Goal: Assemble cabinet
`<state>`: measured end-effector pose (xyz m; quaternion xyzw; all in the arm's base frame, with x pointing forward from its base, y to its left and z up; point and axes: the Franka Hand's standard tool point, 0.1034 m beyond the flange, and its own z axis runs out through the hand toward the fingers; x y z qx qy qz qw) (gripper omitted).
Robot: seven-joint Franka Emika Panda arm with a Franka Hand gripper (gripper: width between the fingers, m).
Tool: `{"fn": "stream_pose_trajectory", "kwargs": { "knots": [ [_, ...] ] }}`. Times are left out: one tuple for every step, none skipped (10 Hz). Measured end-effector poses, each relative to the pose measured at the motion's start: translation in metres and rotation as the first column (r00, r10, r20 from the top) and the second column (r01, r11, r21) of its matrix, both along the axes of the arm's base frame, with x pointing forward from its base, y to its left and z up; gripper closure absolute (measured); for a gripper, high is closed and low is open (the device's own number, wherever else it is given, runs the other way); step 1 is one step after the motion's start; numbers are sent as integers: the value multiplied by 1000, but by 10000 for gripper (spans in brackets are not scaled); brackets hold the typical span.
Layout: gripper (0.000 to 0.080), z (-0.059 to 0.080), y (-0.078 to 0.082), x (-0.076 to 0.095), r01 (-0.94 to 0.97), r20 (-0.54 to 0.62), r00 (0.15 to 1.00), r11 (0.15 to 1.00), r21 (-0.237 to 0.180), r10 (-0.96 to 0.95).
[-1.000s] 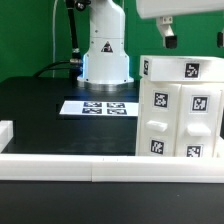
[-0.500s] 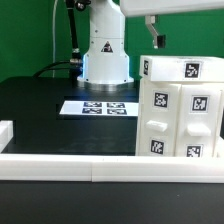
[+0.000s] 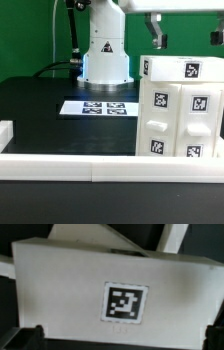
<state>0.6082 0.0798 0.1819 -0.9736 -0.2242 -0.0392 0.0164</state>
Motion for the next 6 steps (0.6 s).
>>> {"fn": "stream_pose_trajectory", "kwargs": {
  "knots": [
    [2,-1,1,-1,-133,3,991,991,-21,133],
    [2,-3,2,-1,-232,2,973,972,-34,233],
    [2,-5,1,-2,-346,-3,938,937,-47,346],
    [2,-8,-1,-3,-454,-13,891,889,-59,454],
    [2,-10,-2,-3,-555,-23,831,828,-73,555],
    [2,-11,-3,-4,-642,-32,766,762,-84,642]
  ]
}}
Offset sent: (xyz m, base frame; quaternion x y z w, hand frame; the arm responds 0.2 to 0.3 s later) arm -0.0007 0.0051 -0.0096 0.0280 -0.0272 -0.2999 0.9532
